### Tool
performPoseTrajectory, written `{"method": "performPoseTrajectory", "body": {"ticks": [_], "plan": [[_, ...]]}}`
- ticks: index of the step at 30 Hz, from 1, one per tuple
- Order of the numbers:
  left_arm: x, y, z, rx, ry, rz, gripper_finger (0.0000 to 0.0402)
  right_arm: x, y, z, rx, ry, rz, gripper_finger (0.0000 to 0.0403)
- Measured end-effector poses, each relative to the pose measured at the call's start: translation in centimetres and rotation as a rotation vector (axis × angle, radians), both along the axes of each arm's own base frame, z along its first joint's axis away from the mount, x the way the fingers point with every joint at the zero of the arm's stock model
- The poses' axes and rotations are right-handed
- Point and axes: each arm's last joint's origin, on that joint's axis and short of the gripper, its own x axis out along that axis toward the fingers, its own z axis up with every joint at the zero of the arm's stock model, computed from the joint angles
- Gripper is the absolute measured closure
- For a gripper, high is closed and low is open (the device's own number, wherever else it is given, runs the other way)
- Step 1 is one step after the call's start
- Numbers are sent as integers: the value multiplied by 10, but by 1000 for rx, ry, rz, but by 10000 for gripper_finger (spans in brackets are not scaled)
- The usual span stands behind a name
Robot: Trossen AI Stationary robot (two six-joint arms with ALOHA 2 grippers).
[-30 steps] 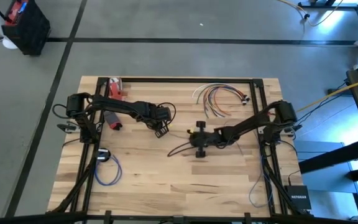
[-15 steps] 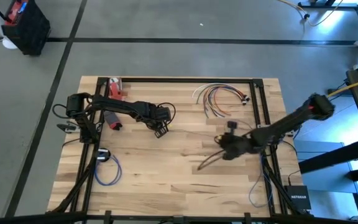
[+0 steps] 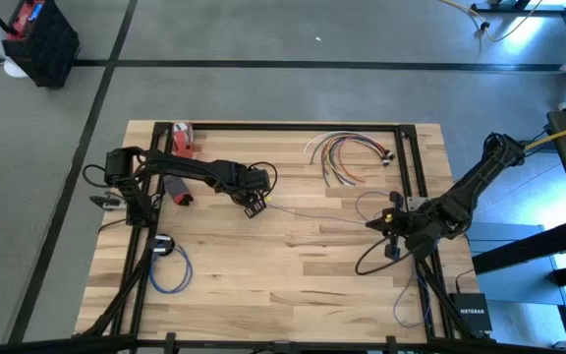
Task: Coil cords
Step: Uncoil the blue cable wire from the spool
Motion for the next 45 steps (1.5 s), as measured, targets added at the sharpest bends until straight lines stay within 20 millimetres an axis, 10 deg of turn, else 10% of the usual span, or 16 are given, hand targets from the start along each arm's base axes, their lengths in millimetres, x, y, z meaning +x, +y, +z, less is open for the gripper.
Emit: {"method": "performPoseTrajectory", "body": {"ticks": [18,33,45], "plan": [[1,0,0,1,-14,5,402,36,20,-11,-227,-100,-13,232],[1,0,0,2,-11,-1,401,158,-13,-64,-107,-116,223,251],[1,0,0,2,-11,-1,402,213,-60,-111,27,-217,212,252]]}}
